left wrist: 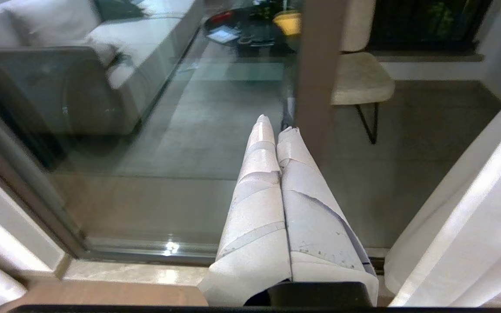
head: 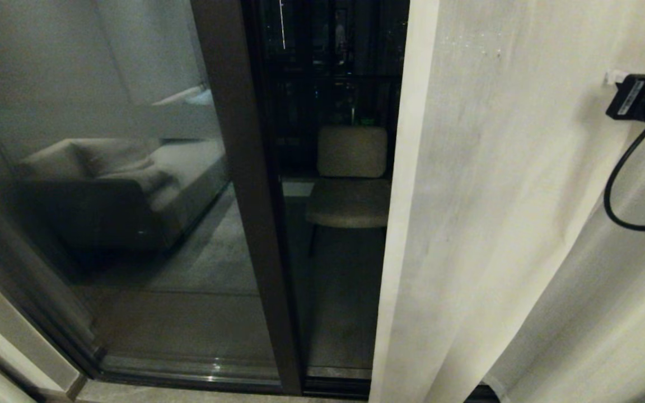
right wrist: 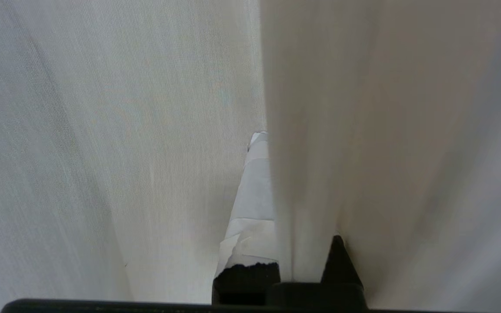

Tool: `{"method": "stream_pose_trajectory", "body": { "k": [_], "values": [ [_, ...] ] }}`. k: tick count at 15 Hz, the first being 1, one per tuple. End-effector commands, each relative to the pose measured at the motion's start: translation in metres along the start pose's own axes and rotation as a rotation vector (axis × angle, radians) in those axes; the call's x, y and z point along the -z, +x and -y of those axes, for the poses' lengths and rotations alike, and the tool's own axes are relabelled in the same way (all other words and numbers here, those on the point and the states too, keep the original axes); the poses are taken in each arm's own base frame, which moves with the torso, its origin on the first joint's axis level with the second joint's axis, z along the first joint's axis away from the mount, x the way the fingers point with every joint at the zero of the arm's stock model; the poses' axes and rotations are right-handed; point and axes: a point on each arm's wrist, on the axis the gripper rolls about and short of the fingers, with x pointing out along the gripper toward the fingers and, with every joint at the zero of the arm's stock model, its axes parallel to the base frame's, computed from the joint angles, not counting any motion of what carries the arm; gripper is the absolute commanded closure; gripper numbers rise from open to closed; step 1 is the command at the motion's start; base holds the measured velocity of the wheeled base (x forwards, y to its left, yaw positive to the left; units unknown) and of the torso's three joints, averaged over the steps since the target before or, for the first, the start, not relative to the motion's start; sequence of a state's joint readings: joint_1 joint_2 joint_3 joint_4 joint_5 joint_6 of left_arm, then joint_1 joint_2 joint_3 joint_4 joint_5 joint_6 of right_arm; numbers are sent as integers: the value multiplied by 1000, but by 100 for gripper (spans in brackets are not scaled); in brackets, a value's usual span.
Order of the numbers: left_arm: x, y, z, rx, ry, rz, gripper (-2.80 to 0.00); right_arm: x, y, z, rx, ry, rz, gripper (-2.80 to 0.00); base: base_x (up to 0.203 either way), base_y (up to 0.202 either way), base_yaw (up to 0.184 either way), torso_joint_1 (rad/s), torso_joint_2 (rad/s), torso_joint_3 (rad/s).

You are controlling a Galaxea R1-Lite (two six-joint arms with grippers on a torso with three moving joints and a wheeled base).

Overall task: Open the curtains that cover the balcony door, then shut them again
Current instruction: Pull the inner curtains open on both sides

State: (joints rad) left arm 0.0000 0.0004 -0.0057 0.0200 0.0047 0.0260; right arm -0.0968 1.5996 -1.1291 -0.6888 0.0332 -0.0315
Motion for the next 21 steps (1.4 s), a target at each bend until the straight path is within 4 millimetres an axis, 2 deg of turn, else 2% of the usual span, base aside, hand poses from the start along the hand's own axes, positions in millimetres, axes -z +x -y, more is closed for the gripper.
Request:
{"method": "stream_pose_trajectory", "body": {
  "k": [1, 6, 12, 21],
  "values": [
    [0, 0, 0, 0, 0, 1, 0, 0, 0, 6, 20, -5, 3, 0, 0, -186, 0, -1, -2, 2],
    [0, 0, 0, 0, 0, -1, 0, 2, -1, 18, 56, -14, -3, 0, 0, -189, 1, 4, 1, 3],
    [0, 0, 0, 0, 0, -1, 0, 5, -3, 22, 72, -15, -16, 0, 0, -195, 1, 1, 1, 4],
    [0, 0, 0, 0, -1, 1, 0, -1, -39, 20, 75, -14, -22, 0, 0, -191, 0, 2, 3, 2]
  ]
}}
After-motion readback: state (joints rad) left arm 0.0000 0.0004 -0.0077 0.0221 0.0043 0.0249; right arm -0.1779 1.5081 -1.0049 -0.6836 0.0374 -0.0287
